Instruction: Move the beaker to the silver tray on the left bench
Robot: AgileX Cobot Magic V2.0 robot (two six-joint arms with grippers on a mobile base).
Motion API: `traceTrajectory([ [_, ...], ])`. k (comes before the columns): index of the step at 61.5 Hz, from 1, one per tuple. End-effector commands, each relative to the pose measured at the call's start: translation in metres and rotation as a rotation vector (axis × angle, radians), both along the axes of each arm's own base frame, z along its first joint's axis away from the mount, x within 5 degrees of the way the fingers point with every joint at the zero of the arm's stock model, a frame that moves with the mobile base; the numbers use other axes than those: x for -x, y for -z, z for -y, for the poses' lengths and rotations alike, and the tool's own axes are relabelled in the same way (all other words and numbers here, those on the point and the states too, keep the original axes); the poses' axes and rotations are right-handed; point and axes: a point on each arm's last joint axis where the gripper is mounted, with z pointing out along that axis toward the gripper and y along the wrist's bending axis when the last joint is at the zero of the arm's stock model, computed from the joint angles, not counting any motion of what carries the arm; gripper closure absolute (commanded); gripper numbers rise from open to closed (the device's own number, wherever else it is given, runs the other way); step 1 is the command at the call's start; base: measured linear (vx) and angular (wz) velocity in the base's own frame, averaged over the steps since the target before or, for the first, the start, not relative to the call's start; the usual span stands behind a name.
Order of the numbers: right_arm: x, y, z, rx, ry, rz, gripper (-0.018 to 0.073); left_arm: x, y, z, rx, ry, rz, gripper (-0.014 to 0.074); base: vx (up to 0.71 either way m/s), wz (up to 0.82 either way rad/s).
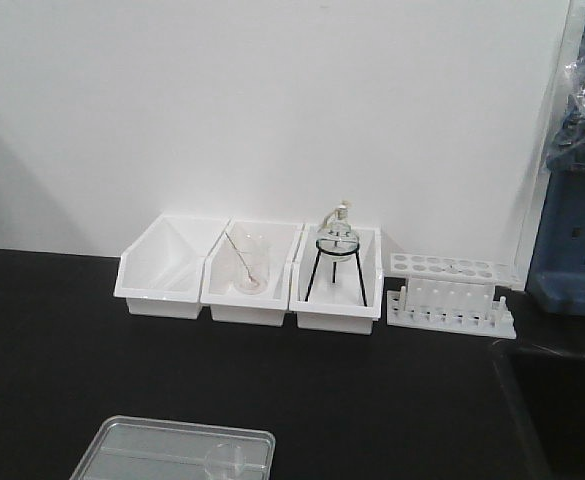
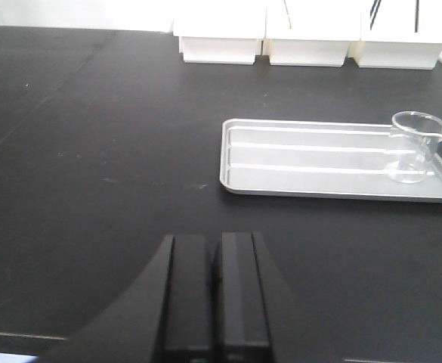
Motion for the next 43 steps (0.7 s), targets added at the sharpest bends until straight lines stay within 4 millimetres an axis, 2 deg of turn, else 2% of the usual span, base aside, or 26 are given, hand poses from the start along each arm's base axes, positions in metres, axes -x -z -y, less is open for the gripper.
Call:
traceTrajectory([
  [1, -0.0002, -0.0020, -0.0001, 0.008, 0.001, 0.042, 0.0574, -0.0018, -0.0018, -0.0005, 0.010, -0.009, 0.072, 0.0595, 0.00, 0.01],
  [43, -0.0002, -0.0025, -0.0001, 0.007, 0.000, 0.047, 0.0573, -0.0018, -0.0018, -0.0005, 0.010, -0.009, 0.072, 0.0595, 0.00, 0.00],
])
